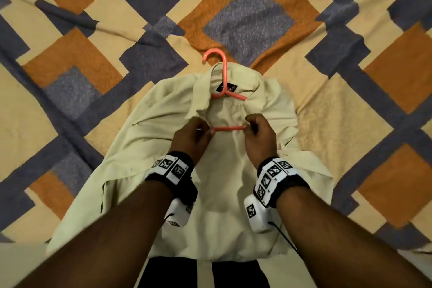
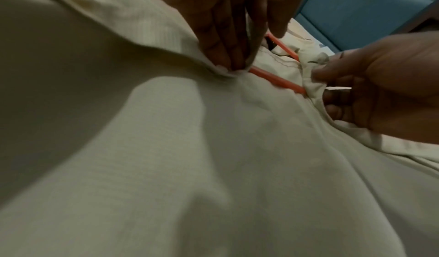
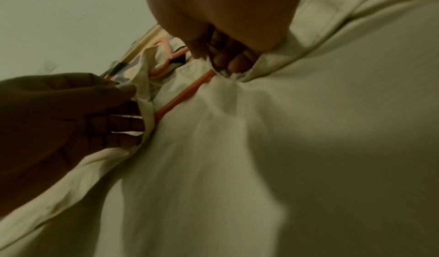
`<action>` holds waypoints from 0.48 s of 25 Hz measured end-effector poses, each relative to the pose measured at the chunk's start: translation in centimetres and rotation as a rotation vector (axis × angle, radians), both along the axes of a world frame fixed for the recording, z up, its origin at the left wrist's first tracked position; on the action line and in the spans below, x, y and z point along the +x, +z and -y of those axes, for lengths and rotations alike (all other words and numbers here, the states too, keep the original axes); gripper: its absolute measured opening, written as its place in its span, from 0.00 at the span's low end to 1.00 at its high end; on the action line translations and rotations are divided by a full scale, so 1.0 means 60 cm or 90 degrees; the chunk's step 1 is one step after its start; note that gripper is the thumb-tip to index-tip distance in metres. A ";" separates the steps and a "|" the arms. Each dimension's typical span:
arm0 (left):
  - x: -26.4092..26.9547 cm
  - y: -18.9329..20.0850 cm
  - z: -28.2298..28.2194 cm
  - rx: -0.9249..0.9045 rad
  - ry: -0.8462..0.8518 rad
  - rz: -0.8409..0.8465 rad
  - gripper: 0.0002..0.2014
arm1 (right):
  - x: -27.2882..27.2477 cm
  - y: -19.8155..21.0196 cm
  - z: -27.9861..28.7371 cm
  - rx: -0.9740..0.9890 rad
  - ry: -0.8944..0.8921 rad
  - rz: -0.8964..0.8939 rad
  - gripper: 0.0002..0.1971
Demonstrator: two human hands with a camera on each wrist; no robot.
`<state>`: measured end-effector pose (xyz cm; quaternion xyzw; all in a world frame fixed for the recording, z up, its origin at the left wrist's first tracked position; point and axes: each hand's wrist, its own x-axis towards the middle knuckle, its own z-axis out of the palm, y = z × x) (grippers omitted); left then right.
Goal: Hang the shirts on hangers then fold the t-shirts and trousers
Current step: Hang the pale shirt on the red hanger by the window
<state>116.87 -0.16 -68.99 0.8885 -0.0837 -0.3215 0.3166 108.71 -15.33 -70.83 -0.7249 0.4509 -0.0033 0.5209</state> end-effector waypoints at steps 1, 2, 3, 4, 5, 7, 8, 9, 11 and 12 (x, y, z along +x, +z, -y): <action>0.005 -0.001 0.005 -0.012 0.019 0.003 0.07 | -0.001 -0.002 -0.002 0.013 -0.042 0.012 0.08; 0.008 -0.005 0.009 -0.029 0.012 0.012 0.05 | -0.002 -0.005 -0.004 0.035 -0.074 0.023 0.08; 0.009 -0.008 0.013 -0.047 -0.022 0.038 0.04 | -0.004 -0.006 -0.006 0.055 -0.094 0.038 0.08; 0.004 -0.016 0.013 -0.081 -0.079 0.080 0.04 | -0.007 -0.005 -0.007 0.066 -0.102 0.048 0.07; -0.003 -0.025 0.009 -0.108 -0.152 0.113 0.06 | -0.010 -0.003 -0.006 0.074 -0.103 0.052 0.06; -0.020 -0.036 0.000 -0.121 -0.224 0.129 0.10 | -0.014 0.006 -0.004 0.075 -0.109 0.038 0.06; -0.026 -0.035 -0.005 -0.111 -0.198 0.096 0.10 | -0.015 0.009 -0.002 0.063 -0.118 0.018 0.07; -0.029 -0.036 -0.010 -0.097 -0.116 0.053 0.08 | -0.014 0.008 -0.002 0.039 -0.126 -0.005 0.11; -0.027 -0.038 -0.015 -0.056 0.099 -0.052 0.03 | -0.008 0.002 -0.005 -0.029 -0.110 -0.066 0.19; -0.025 -0.036 -0.014 -0.068 0.181 -0.096 0.03 | -0.005 -0.001 -0.008 -0.068 -0.087 -0.092 0.21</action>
